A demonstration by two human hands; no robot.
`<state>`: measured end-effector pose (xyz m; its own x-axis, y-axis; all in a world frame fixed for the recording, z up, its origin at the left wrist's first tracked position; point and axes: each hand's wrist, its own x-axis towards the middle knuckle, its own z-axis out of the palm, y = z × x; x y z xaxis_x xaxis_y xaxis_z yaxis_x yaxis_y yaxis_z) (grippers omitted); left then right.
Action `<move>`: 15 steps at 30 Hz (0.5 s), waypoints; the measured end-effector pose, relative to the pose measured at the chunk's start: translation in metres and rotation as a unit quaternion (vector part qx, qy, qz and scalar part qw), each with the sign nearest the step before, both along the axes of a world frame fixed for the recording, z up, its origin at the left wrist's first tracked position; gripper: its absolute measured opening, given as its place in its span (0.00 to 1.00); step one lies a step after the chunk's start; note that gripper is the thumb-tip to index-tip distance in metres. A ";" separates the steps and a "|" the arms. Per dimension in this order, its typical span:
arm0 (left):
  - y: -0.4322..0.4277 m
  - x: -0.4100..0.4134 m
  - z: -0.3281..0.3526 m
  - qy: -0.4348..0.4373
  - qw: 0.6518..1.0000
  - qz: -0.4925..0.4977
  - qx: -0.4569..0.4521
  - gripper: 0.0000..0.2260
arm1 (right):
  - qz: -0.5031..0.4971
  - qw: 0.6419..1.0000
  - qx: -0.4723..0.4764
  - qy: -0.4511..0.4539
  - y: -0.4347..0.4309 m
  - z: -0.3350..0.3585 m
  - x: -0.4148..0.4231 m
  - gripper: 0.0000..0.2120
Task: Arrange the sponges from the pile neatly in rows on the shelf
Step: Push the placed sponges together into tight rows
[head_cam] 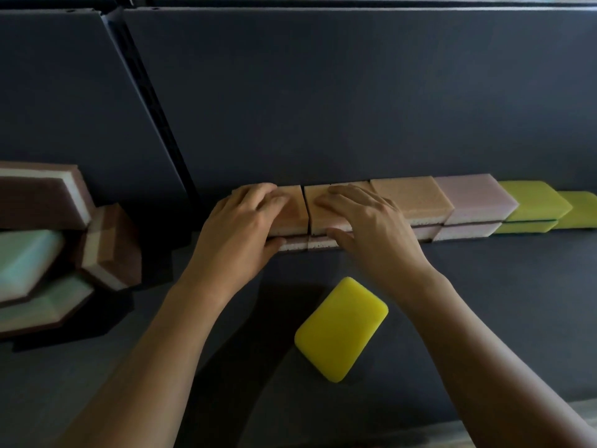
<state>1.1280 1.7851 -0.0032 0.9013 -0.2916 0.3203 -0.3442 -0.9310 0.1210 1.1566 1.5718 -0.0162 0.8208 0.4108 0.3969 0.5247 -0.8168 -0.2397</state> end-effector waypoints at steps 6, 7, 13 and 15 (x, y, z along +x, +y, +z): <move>0.001 0.004 -0.004 -0.006 1.000 -0.021 -0.015 0.26 | 0.007 1.000 0.007 -0.001 0.001 0.001 0.001 0.23; 0.001 0.004 -0.005 -0.006 1.000 -0.022 -0.018 0.25 | 0.006 1.000 0.008 -0.002 0.001 0.000 0.000 0.23; -0.002 0.005 -0.003 -0.010 1.000 -0.017 -0.019 0.23 | 0.000 1.000 0.013 -0.008 0.005 0.000 -0.004 0.23; -0.003 0.006 -0.002 -0.006 1.000 -0.010 -0.017 0.23 | -0.002 1.000 0.015 -0.005 0.005 0.000 -0.004 0.23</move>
<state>1.1338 1.7824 -0.0050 0.8912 -0.2982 0.3417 -0.3643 -0.9195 0.1476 1.1530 1.5765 -0.0161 0.8178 0.3959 0.4177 0.5247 -0.8111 -0.2586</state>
